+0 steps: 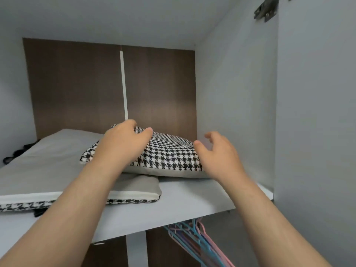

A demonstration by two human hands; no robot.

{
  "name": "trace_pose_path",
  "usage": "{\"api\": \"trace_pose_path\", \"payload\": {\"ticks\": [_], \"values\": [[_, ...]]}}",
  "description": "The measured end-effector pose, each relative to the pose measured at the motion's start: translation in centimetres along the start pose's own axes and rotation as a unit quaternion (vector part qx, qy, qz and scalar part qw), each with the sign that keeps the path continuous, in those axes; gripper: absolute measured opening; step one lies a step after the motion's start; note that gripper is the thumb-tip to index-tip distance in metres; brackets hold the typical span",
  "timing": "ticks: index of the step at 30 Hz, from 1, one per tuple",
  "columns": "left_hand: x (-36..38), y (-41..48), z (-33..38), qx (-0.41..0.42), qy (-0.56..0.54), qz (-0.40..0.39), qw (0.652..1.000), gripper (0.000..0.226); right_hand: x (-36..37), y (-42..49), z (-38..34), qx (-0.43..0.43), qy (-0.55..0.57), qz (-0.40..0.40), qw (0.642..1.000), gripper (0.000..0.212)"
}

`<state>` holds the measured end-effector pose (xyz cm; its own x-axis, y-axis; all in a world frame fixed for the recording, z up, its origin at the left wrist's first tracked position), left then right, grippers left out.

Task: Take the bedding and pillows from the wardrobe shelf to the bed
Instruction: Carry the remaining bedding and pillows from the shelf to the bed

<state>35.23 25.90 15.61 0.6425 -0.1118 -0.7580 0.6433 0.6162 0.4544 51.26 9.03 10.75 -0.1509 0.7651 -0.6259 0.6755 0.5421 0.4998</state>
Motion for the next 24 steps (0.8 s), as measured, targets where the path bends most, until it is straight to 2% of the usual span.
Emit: {"api": "trace_pose_path", "payload": {"ticks": [4, 12, 16, 19, 24], "values": [[-0.1, 4.5, 0.3, -0.038, 0.047, -0.009, 0.998, 0.049, 0.0, 4.7, 0.6, 0.028, -0.019, -0.019, 0.999, 0.056], [2.3, 10.8, -3.2, -0.166, 0.133, -0.088, 0.973, 0.059, 3.0, 12.3, 2.7, 0.111, -0.066, -0.125, 0.984, 0.064], [3.5, 12.4, -6.1, -0.238, 0.131, -0.106, 0.957, 0.088, 5.0, 14.1, 5.1, 0.170, -0.105, -0.149, 0.968, 0.067], [4.5, 12.9, -8.4, -0.287, 0.145, -0.094, 0.942, 0.111, 6.8, 14.7, 6.7, 0.209, -0.093, -0.174, 0.958, 0.074], [5.3, 12.2, -9.4, -0.312, 0.176, -0.015, 0.934, 0.106, 9.8, 16.5, 9.3, 0.232, -0.096, -0.194, 0.948, 0.094]]}}
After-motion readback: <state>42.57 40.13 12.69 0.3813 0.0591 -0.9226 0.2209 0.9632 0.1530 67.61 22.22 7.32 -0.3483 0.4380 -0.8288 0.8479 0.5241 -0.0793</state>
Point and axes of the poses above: each hand's wrist, its own y-axis towards the middle knuckle, its own x-axis out of the palm, z = x × y, the point moved 6 cm from there along y, towards the middle knuckle, and after that the axes turned 14 degrees about -z, right-handed, at the moved point
